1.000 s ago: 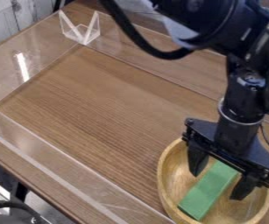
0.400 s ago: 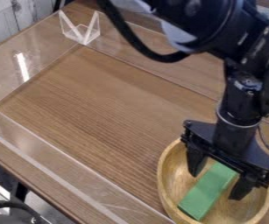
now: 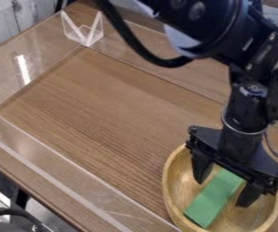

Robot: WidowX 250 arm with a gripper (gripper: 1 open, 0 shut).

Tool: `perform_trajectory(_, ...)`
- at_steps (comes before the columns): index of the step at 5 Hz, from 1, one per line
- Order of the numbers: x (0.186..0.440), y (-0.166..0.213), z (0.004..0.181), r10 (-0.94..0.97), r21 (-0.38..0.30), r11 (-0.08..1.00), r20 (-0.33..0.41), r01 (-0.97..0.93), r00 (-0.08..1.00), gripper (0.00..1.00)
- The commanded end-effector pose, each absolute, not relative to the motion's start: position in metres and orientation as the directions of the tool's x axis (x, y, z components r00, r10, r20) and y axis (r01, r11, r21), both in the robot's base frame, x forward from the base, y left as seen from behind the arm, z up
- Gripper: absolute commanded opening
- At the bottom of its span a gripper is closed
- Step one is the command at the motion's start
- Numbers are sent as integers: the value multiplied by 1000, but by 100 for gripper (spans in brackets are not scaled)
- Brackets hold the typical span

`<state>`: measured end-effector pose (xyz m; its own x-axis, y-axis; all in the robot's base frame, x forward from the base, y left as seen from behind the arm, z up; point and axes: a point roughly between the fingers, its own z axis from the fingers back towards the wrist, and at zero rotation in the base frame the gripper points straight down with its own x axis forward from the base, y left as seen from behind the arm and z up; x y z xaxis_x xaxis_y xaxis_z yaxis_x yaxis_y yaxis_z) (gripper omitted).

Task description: Remove the green block from inside the brown bowl and put it on the table

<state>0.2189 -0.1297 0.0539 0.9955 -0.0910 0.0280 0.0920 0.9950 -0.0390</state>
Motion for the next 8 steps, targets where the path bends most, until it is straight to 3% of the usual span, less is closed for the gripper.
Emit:
perform_trajectory(1, 223, -133, 50, -94, -46, 994, 55, 97, 994, 100)
perform_trajectory(2, 223, -134, 39, -92, -46, 994, 54, 94, 994, 100)
perform_trajectory(3, 224, -133, 34, -94, -47, 994, 54, 96, 994, 0)
perform_trajectory(8, 225, -126, 57, -131, -26, 991, 5, 131, 991, 0)
